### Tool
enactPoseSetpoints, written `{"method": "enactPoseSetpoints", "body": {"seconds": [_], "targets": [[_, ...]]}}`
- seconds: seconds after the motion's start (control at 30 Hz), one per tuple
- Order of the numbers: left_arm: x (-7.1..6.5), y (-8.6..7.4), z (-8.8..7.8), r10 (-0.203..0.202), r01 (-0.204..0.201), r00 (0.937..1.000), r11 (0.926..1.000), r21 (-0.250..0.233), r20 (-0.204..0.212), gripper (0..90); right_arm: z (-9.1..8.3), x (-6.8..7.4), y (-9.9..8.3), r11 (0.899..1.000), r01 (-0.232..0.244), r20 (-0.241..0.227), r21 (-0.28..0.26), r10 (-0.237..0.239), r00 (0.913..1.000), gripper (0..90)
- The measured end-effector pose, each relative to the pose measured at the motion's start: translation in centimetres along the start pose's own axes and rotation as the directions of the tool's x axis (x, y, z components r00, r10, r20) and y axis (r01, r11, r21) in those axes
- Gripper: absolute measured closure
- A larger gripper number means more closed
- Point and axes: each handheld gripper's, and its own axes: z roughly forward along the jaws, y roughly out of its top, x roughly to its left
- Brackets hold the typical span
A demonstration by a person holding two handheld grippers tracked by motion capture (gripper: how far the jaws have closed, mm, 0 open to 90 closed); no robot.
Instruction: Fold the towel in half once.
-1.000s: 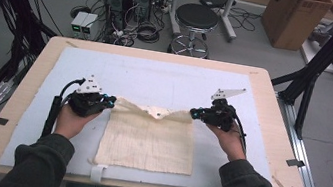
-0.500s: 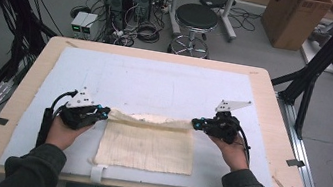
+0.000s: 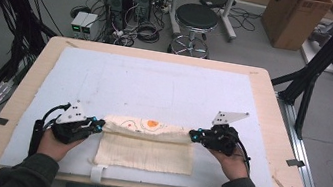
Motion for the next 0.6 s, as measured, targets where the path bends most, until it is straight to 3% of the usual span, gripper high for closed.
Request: {"method": "enactPoseSetpoints", "body": {"seconds": [0.53,0.6], "targets": [[-2.6,-1.8,-1.0,0.030,-0.032,0.9965,0.9993,0.021,0.078,86.1,0.0,1.7,-1.9,0.999,0.014,-0.009,0.039,-0.014,0.9999,85.9],[-2.9,-1.9,-1.1,0.027,-0.029,0.9954,0.9993,0.023,0.092,81.4,-0.1,1.9,-2.2,0.999,0.015,-0.019,0.043,-0.014,0.9997,83.7]]}}
